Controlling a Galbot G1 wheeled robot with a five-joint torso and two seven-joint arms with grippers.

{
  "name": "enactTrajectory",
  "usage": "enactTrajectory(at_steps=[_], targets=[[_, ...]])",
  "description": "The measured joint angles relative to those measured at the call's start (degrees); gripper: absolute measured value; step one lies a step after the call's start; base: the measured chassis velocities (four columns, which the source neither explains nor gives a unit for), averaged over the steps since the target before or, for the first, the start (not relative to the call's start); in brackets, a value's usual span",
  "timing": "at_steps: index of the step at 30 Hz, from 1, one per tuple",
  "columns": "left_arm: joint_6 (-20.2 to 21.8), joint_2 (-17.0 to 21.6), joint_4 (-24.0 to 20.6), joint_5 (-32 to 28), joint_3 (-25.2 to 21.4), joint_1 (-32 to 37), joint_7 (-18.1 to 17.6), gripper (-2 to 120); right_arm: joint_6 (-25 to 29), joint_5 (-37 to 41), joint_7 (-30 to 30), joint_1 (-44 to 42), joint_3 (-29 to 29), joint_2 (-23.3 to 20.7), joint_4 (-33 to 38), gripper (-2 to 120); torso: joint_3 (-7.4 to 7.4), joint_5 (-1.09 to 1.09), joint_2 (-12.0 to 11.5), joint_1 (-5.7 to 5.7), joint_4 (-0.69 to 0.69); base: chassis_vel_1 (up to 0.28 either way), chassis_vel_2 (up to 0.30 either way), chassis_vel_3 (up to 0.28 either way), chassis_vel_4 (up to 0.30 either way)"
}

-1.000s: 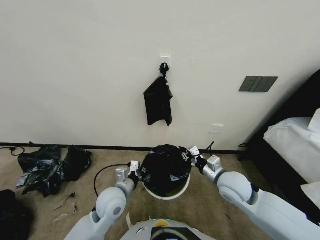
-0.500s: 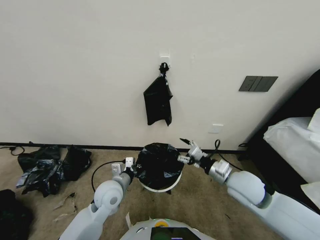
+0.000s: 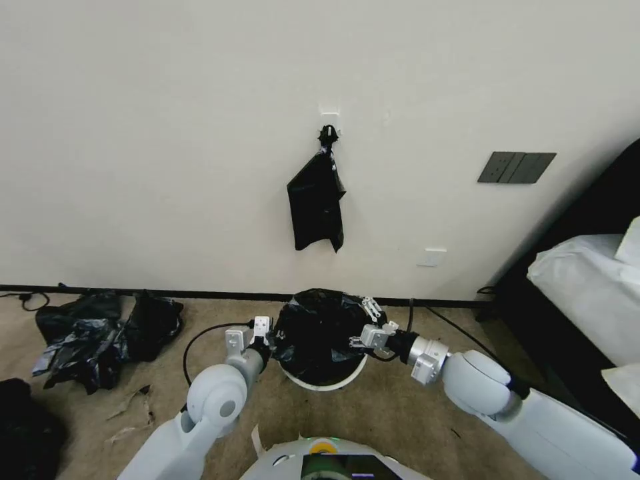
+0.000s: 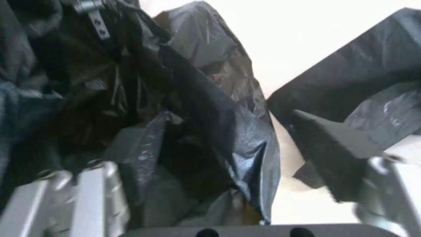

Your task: Place a trash bag onto the trash bin.

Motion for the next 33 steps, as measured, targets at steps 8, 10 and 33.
enactTrajectory(at_steps=[8,10,33], targets=[[0.88,-0.20,-0.51,0.10,0.72,0.01,-0.09,1,1.12,-2.69,1.00,0.69,0.17,0.30,-0.09,43,0.00,0.00,0.00,0.00,0.00,0.000,0.000,0.000,0.000],[1.02,-0.31,-0.51,0.11,0.85,0.01,-0.09,1,1.45,-2.84,1.00,0.69,0.06,0.31,-0.14,35,0.00,-0.01,0.00,0.00,0.00,0.000,0.000,0.000,0.000],[-4.17,1.36,-1.39,16.97,0.67,5.81,14.30,1,-13.49,40.47,6.50,6.60,1.46,0.48,1.29,0,0.00,0.00,0.00,0.00,0.01,0.000,0.000,0.000,0.000]])
